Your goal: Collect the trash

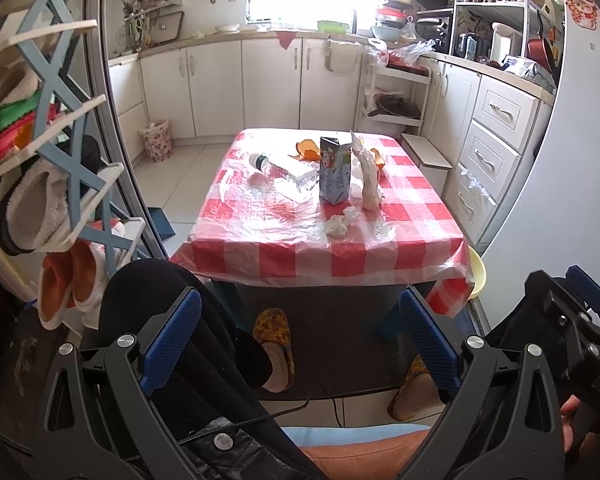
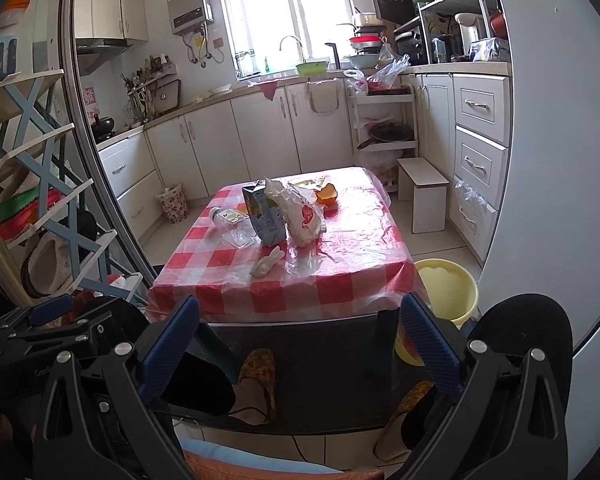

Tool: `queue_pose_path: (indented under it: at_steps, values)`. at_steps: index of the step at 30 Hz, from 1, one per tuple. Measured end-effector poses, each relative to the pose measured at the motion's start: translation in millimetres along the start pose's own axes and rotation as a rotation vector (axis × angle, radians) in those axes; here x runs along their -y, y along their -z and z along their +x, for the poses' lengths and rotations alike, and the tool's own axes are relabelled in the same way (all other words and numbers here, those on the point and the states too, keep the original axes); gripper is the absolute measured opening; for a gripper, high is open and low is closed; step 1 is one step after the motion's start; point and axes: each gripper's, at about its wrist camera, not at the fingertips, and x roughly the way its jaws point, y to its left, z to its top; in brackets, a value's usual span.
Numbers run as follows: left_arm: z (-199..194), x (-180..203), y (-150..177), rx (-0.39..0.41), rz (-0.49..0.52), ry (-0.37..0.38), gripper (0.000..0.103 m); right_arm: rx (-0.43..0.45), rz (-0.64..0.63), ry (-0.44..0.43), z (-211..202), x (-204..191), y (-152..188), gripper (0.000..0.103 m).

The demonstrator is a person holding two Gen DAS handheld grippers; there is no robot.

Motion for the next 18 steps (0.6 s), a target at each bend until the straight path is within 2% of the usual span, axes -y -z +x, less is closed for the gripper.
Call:
queue_pose_path:
  at_steps: [5,10,15,18]
  values:
    - [21,-9,-8,-0.013,-0.031,-0.007,0.095,0.004,-0.041,0.019,6,2,0,0.097]
    - [55,-18,-24,-0.035,-0.080,-0.001,0.095,-0.008,-0.049,0.025,31,11,-6,0.097]
    - [92,-25,-44,-0.050,-0.106,-0.014,0.095,-0.030,-0.061,0.034,74,21,-20,0.097]
    - [120,-34,-58,-0.085,-0.158,-0.009,0.095,-0.052,-0.105,0.024,105,22,-31,0.097]
